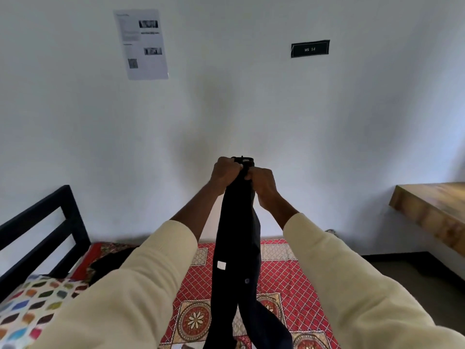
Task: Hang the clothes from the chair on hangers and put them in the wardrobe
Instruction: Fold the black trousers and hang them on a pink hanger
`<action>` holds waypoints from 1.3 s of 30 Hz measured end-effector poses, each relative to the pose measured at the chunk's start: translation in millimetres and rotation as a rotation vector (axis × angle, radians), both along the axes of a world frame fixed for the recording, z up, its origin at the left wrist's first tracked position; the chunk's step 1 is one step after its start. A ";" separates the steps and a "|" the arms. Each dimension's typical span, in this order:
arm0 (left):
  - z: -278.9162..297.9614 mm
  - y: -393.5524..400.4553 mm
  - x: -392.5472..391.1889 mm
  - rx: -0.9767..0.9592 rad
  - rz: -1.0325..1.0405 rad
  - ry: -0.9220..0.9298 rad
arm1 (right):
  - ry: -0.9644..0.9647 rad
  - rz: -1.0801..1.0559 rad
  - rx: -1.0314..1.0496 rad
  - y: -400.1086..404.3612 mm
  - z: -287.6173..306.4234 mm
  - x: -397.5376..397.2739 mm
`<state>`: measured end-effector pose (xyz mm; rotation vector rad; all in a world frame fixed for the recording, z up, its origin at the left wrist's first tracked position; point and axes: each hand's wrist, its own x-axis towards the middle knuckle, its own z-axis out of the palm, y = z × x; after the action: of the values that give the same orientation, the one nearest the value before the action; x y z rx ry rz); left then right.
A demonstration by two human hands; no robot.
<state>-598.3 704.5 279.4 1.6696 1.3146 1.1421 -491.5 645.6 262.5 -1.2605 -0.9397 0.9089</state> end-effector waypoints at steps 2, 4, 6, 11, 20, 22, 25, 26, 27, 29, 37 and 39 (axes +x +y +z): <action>2.9 -3.8 -3.2 -0.022 -0.063 -0.051 | 0.033 0.060 -0.007 -3.2 0.3 -0.9; 4.9 -9.2 -9.9 -0.006 -0.134 -0.080 | 0.042 0.132 0.000 -8.4 2.8 -1.9; 5.0 -9.3 -19.1 -0.002 -0.200 -0.155 | 0.059 0.244 0.032 -12.5 3.0 -1.1; 9.0 -2.3 -41.0 0.020 -0.233 -0.250 | -0.072 0.367 0.098 -17.3 10.1 13.7; 100.6 -0.2 -79.8 0.105 -0.501 -0.539 | 0.117 0.499 0.095 3.5 21.6 73.8; 112.2 0.0 -86.8 0.136 -0.500 -0.553 | 0.055 0.522 0.082 6.1 33.9 72.6; 121.3 4.0 -102.4 0.121 -0.507 -0.523 | -0.020 0.448 0.102 11.0 52.7 70.1; 124.4 7.8 -108.1 0.122 -0.470 -0.470 | -0.023 0.376 0.143 12.8 58.2 66.6; 128.6 10.1 -113.0 0.127 -0.408 -0.378 | -0.033 0.318 0.183 14.1 63.2 60.9; 137.2 14.6 -122.0 0.145 -0.250 -0.094 | -0.049 0.268 0.220 15.7 66.0 47.1; 177.8 -11.0 -97.8 0.246 -0.154 0.780 | -0.217 0.242 0.189 32.8 72.0 14.8; 169.3 -11.4 -90.6 0.198 -0.161 0.840 | -0.270 0.207 0.172 35.8 70.7 10.3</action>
<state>-688.9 693.1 448.7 2.4973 1.5275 0.4718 -481.2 681.5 333.2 -1.1703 -1.3536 0.8090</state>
